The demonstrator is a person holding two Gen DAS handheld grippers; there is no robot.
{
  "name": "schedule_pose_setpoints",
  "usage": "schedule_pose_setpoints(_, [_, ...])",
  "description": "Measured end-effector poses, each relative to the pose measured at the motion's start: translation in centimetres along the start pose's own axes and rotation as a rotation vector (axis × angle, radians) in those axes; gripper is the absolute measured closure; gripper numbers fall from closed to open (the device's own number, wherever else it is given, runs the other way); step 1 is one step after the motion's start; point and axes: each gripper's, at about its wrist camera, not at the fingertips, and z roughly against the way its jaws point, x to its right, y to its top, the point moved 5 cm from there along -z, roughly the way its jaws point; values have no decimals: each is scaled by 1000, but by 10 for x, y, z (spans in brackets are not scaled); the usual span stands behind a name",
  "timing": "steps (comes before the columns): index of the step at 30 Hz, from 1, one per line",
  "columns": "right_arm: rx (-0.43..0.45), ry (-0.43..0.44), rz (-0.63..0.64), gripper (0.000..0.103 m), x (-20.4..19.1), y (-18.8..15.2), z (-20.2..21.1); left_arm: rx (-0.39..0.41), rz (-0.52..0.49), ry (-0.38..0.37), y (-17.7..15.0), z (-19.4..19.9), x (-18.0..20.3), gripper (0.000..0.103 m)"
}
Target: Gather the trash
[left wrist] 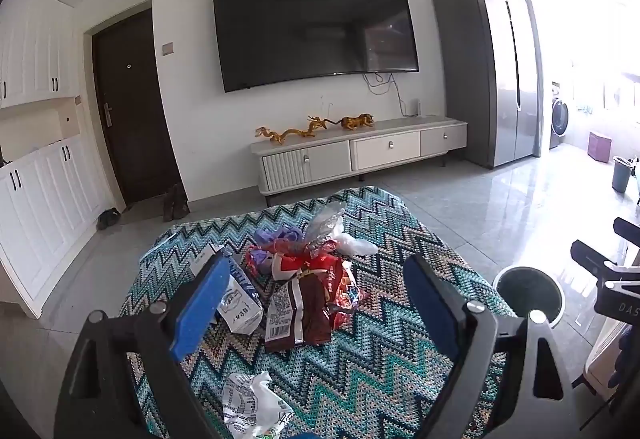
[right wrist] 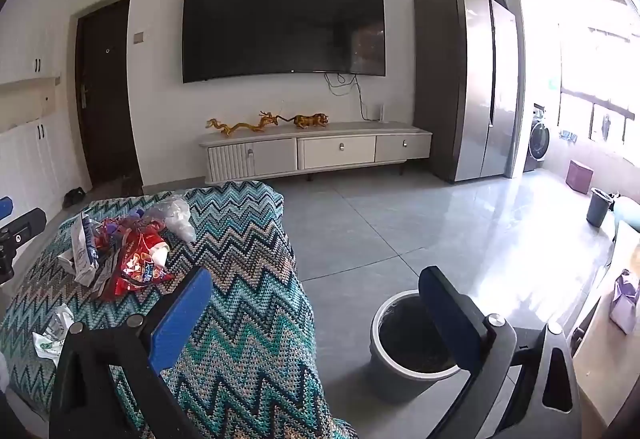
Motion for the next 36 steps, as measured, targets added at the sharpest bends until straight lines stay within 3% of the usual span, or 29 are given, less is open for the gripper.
schedule_pose_setpoints(13, [4,-8,1,0,1,-1,0,-3,-24,15,-3,-1,2,15])
schedule_pose_setpoints(23, [-4,-7,0,0,1,-2,-2,-30,-43,-7,-7,-4,6,15])
schedule_pose_setpoints(36, [2,-18,-10,0,3,-4,-5,-3,-47,-39,-5,3,9,15])
